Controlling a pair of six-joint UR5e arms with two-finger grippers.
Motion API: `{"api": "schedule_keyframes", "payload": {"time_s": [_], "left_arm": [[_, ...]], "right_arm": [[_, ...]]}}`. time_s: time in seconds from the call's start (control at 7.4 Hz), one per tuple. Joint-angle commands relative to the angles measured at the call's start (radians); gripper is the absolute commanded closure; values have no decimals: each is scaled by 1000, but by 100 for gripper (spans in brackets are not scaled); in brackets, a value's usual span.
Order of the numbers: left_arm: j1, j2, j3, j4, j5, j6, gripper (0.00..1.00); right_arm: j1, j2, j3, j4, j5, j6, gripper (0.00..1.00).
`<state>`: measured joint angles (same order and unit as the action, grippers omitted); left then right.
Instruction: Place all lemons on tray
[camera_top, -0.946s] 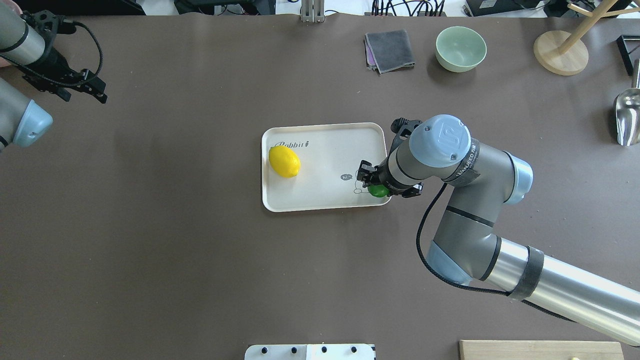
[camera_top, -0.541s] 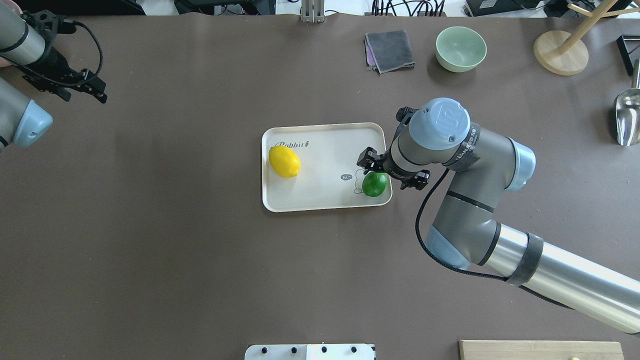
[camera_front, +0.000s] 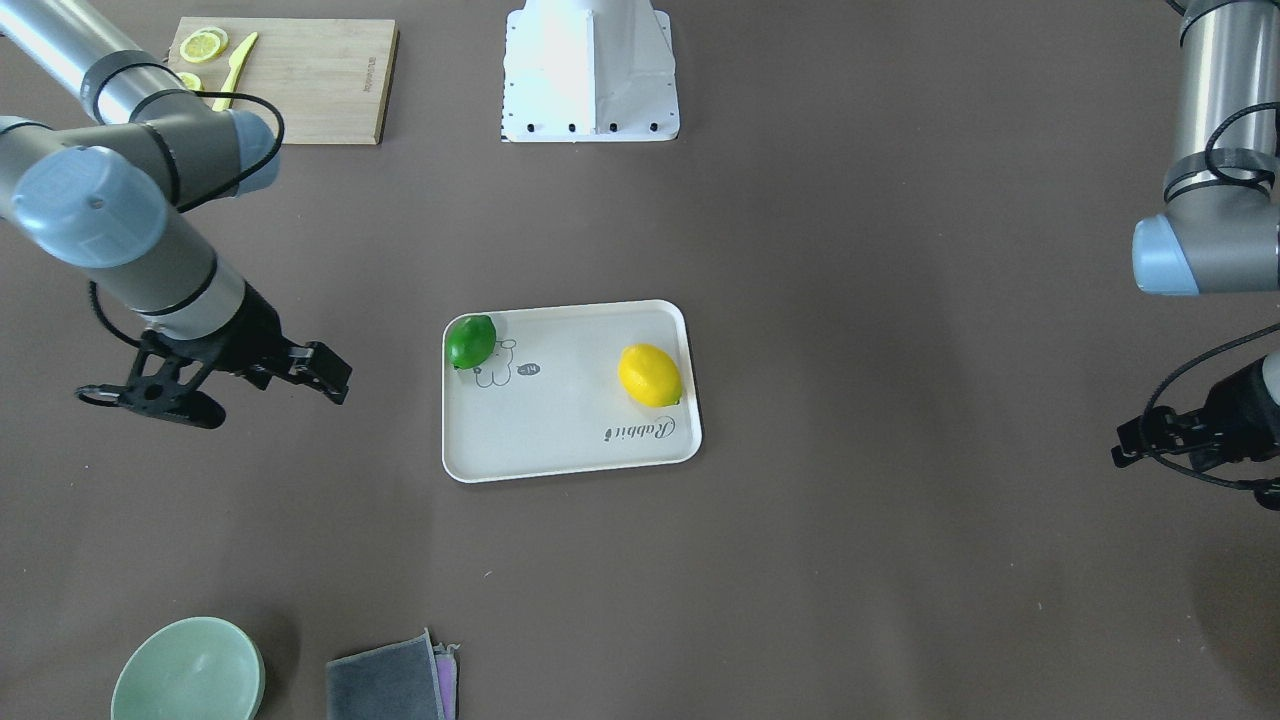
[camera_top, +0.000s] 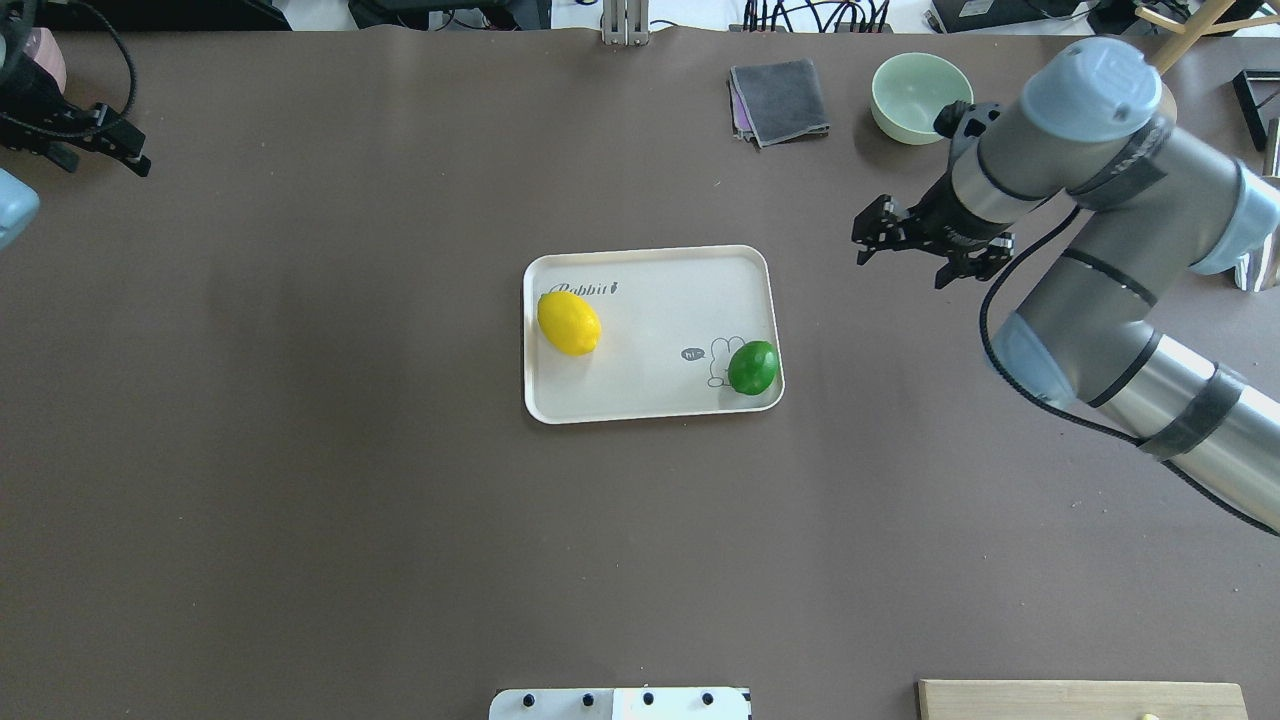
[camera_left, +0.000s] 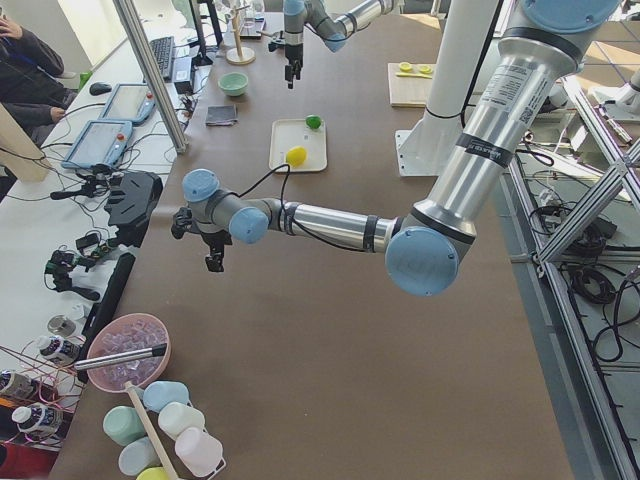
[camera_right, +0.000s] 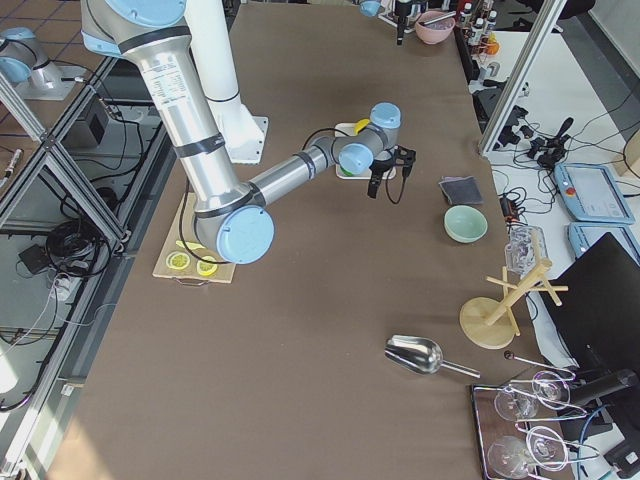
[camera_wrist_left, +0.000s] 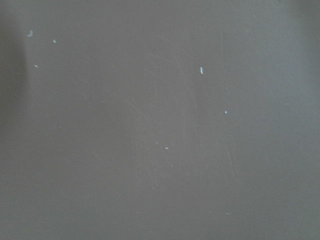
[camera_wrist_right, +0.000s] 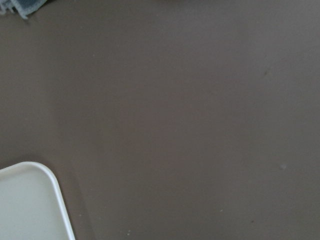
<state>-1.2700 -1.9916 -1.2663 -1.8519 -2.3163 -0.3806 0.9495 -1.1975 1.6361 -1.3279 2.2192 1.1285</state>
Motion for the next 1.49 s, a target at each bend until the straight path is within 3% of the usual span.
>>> {"api": "schedule_keyframes", "payload": {"time_s": [0.0, 0.14, 0.41, 0.68, 0.81, 0.95, 1.08, 1.35], "left_arm": [[-147, 5, -2, 228, -9, 345, 8], [-191, 4, -7, 303, -6, 414, 3], [-284, 8, -10, 377, -3, 506, 3], [-383, 10, -12, 486, 3, 635, 2], [-440, 49, -24, 509, 2, 693, 2], [-486, 174, -92, 485, -3, 818, 2], [-496, 260, -128, 371, 6, 863, 2], [-496, 342, -130, 280, 3, 745, 2]], "right_arm": [[243, -146, 8, 0, 146, -355, 0], [331, -218, 7, -2, 175, -519, 0], [498, -333, 8, -83, 192, -843, 0], [618, -347, 8, -292, 151, -1204, 0], [659, -353, 8, -339, 149, -1301, 0], [693, -376, 8, -356, 149, -1344, 0], [709, -405, 10, -352, 145, -1378, 0], [709, -424, 10, -347, 117, -1400, 0]]}}
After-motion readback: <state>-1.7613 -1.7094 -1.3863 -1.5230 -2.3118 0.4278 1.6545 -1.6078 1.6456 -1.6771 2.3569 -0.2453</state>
